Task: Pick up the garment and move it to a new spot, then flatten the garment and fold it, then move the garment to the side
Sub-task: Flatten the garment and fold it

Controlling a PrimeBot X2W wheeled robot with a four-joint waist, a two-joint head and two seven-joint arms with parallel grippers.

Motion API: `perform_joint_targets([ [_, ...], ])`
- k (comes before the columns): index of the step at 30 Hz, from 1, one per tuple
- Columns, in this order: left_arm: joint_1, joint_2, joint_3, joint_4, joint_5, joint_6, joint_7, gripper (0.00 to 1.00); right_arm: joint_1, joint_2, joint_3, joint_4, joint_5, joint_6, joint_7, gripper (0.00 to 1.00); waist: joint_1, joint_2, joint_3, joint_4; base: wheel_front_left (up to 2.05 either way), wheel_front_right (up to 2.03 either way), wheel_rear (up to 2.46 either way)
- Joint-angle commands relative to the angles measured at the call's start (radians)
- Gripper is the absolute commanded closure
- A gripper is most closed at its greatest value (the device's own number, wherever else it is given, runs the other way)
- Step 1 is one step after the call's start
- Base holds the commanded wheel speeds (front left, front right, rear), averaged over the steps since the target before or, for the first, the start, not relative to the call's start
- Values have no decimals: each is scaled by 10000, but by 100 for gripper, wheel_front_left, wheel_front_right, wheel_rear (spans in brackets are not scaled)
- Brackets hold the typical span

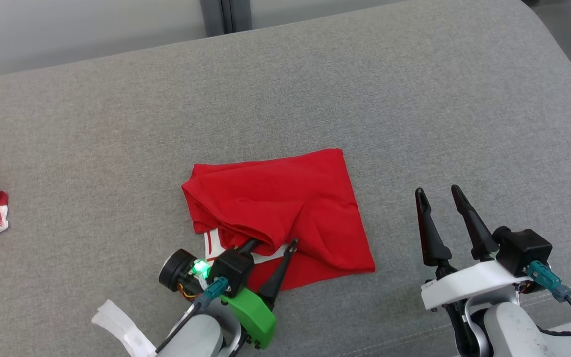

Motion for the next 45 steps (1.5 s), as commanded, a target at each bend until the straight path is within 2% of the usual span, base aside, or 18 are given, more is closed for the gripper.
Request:
perform_joint_targets([
  [1, -203, -28, 111, -5, -82, -24, -29, 100, -71, -3, -11, 16, 35, -5, -24, 0, 0, 0, 6, 21, 0, 0, 0],
  [8, 111, 98, 285, -390, -189, -24, -28, 100, 92, -4, -63, 72, 38, -5, -24, 0, 0, 0, -125, 227, 0, 0, 0],
  [17, 1400, 691, 413, -1192, -150, -24, -29, 100, 280, -3, -232, 162, -80, -5, -24, 0, 0, 0, -406, 660, 0, 0, 0],
  [21, 1704, 936, 154, -1075, -282, -24, -29, 100, 308, -5, -196, 231, -133, -5, -24, 0, 0, 0, -471, 801, 0, 0, 0],
  [26, 1712, 938, 58, -681, -360, -24, -29, 100, 320, -6, -166, 315, -165, -5, -24, 0, 0, 0, -549, 877, 0, 0, 0],
  [27, 1654, 922, 94, -575, -295, -24, -29, 68, 326, -6, -154, 334, -162, -5, -24, 0, 0, 0, -564, 883, 0, 0, 0],
  [28, 1618, 900, 124, -501, -248, -24, -29, 13, 331, -6, -145, 347, -159, -5, -24, 0, 0, 0, -575, 883, 0, 0, 0],
  [29, 1596, 873, 191, -340, -198, -24, -29, 0, 342, -6, -134, 358, -166, -5, -25, 0, 0, 0, -596, 887, 0, 0, 0],
  [34, 1626, 670, 618, -324, -66, -24, -31, 0, 419, -35, -121, 426, -172, -5, -25, 0, 0, 0, -693, 894, 0, 0, 0],
  [45, 2715, 328, 3620, -2532, 317, 405, -29, 0, 614, -50, -577, 308, -163, -5, -25, 0, 0, 0, -904, 1282, 0, 0, 0],
])
